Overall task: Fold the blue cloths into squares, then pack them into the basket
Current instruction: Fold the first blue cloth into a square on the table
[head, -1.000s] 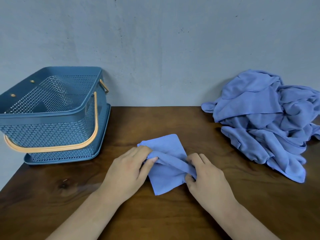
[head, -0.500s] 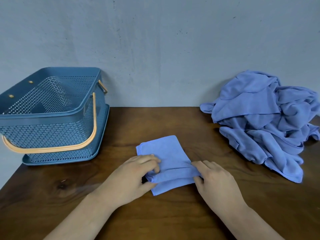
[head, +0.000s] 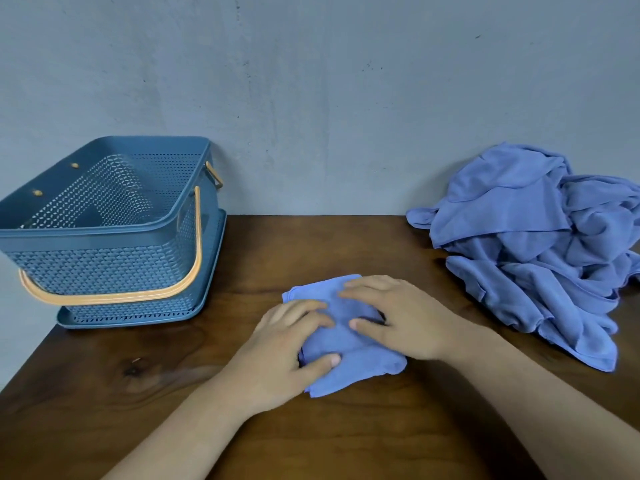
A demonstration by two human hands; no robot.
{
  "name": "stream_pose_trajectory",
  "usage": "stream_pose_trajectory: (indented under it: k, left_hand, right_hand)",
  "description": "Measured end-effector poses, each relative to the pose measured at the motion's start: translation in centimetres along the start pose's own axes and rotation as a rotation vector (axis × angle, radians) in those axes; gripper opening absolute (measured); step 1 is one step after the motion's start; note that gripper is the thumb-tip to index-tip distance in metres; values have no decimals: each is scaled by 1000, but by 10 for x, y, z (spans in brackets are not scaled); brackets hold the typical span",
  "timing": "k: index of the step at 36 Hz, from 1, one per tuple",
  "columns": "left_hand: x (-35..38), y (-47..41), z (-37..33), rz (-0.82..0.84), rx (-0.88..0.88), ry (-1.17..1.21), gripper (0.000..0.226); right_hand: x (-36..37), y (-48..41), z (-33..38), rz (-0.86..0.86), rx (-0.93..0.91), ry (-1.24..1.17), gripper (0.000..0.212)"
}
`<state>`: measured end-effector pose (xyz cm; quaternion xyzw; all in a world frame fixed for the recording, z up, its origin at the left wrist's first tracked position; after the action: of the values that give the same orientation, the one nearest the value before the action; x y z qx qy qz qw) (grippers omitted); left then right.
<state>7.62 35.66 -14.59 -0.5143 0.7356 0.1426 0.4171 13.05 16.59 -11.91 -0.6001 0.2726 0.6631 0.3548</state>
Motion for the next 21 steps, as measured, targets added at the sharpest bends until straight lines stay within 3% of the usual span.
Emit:
stream_pose_trajectory:
  k: [3, 6, 12, 21]
  left_hand:
    - [10, 3, 8, 141, -130, -70, 81]
    - [12, 6, 13, 205, -220, -122, 103]
    - [10, 4, 22, 210, -302, -185, 119]
    - [7, -1, 29, 193, -261, -64, 126]
  right_hand:
    - [19, -11, -5, 138, -72, -30, 69]
    - [27, -7, -9, 225, -83, -74, 88]
    - [31, 1, -5, 253, -125, -20, 101]
    - [25, 12, -3, 211, -44, 108, 95]
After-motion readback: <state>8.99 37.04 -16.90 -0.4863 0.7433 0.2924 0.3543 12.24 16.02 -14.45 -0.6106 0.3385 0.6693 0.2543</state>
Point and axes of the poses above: each hand's wrist, its own y-axis away from the middle knuckle, its own x-axis out of the palm, z = x × y, the point moved 7 cm from there along -y, towards the middle knuckle, and after that the axes turned 8 degrees about y, right-handed, at the moved point
